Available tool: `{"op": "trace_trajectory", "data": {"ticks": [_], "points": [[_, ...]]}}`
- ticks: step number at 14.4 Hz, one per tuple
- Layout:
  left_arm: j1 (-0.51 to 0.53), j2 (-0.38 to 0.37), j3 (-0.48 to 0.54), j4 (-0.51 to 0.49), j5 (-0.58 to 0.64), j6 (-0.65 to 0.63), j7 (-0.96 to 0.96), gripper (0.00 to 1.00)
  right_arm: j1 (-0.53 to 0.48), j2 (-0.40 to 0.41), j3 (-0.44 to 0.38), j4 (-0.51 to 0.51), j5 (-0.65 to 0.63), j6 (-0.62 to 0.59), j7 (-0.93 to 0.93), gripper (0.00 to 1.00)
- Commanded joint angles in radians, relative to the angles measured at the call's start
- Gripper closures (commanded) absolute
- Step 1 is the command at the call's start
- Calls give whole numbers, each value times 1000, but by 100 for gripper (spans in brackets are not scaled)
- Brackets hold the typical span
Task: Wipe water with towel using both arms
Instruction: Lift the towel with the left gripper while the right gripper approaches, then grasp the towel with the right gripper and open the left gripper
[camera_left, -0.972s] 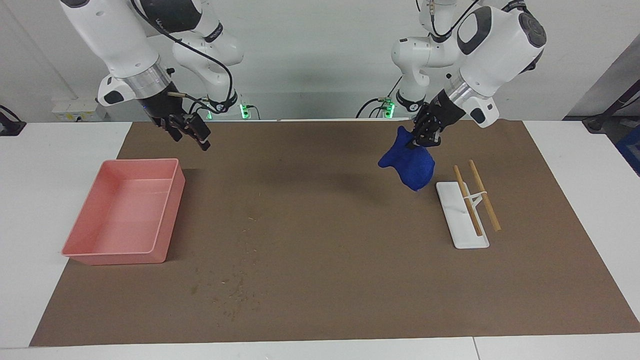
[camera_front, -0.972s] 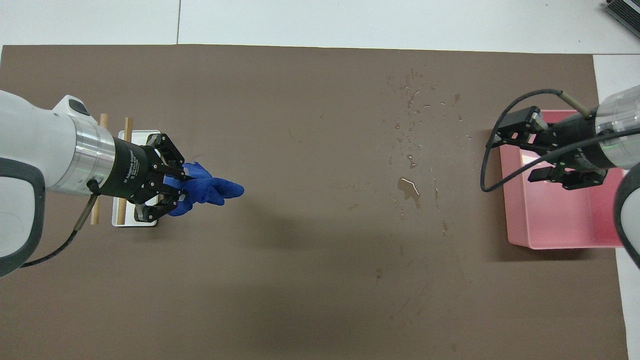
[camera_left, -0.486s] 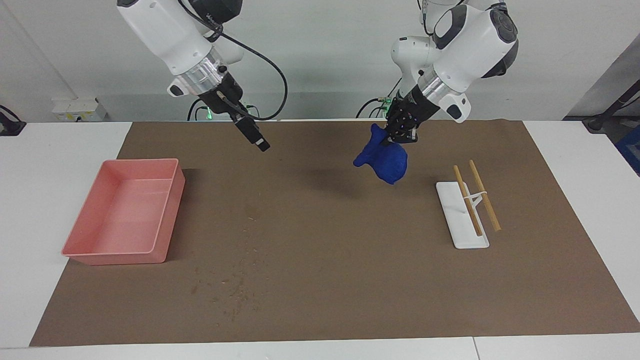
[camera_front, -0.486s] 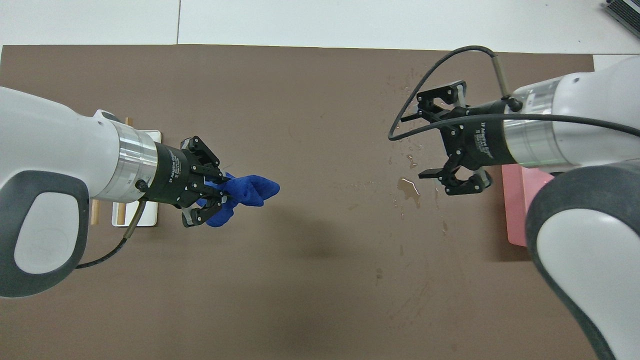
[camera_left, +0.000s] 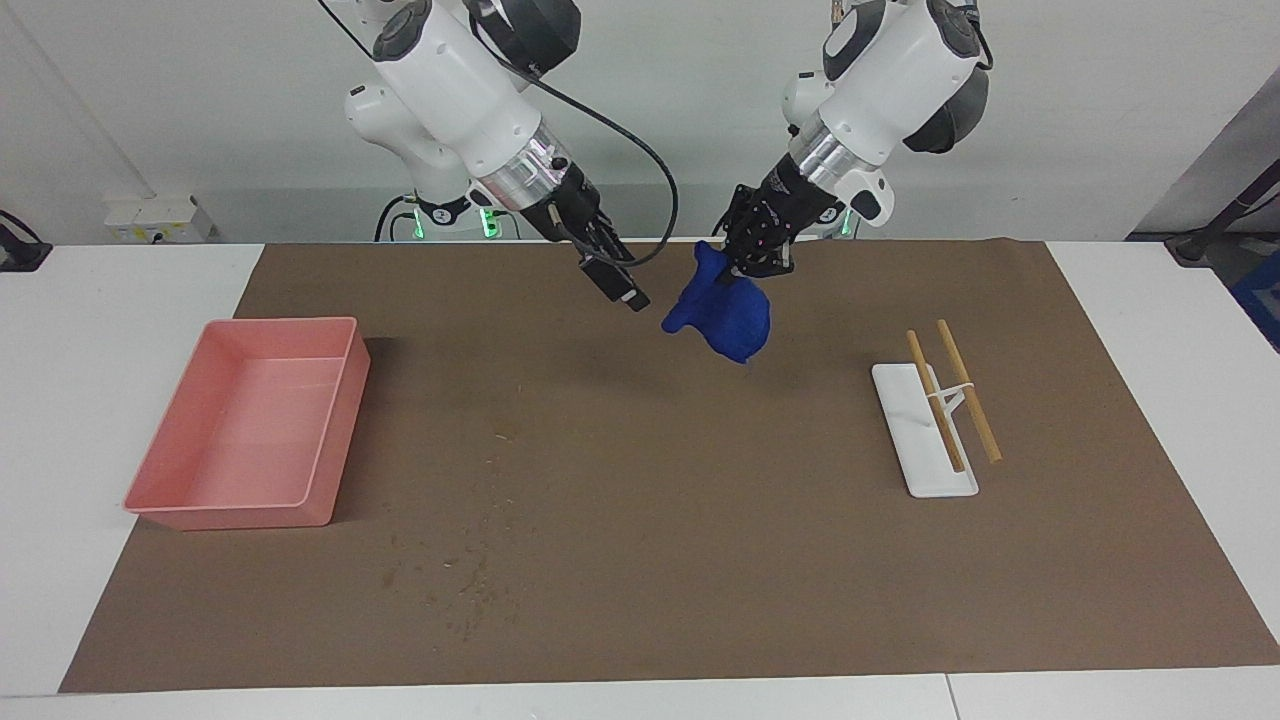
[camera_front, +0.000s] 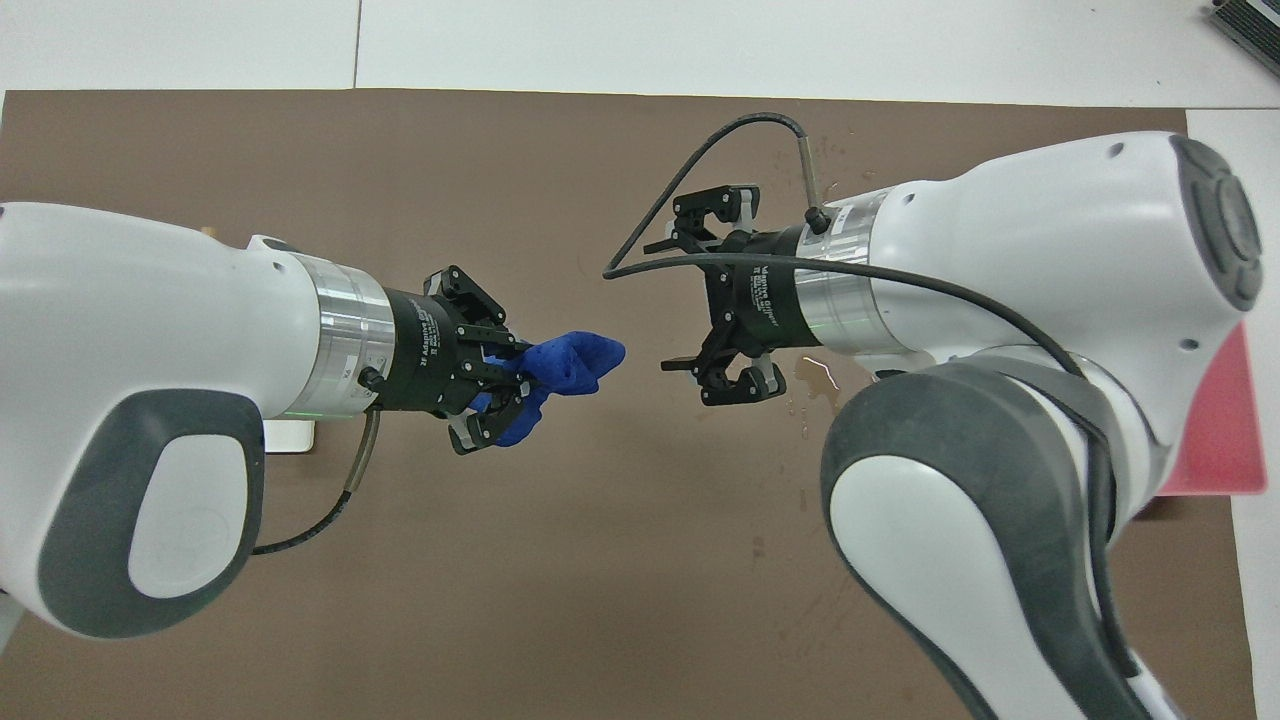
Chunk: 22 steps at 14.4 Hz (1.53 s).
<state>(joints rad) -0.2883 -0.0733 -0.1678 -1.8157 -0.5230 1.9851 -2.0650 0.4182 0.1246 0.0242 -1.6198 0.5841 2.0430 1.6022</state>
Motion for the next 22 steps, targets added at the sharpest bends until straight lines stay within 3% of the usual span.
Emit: {"op": "trace_trajectory", "data": {"ticks": [1,6,7,8,9,15,16,17,18,22], "points": [[-9,-26,-5,-5,-25,21,-35,100,24,29,3,5,26,0,28,6],[-6,-26,-6,7,-46,93,-93,100,63,29,3,-9,23,35,35,10],[-8,-26,-6,7,-46,106,-98,100,70,27,3,-18,23,42,33,29],[-8,-26,-7,7,-46,122,-104,100,67,26,3,-19,23,34,33,60],[-9,-26,-7,7,-46,144,-127,100,59,27,3,-17,26,31,33,100],[-9,-26,-27,6,-38,173,-123,100,41,24,-1,-5,10,31,71,100],[-9,-26,-27,7,-29,172,-116,79,34,21,-3,-5,8,34,67,100],[-9,-25,-29,9,-28,172,-112,14,22,21,-3,-5,8,40,61,100],[-9,-25,-29,10,-28,170,-118,0,13,18,-6,-3,5,49,56,100],[-2,-26,-25,13,-9,150,-118,0,-18,20,-9,-14,-21,155,-79,100]]}}
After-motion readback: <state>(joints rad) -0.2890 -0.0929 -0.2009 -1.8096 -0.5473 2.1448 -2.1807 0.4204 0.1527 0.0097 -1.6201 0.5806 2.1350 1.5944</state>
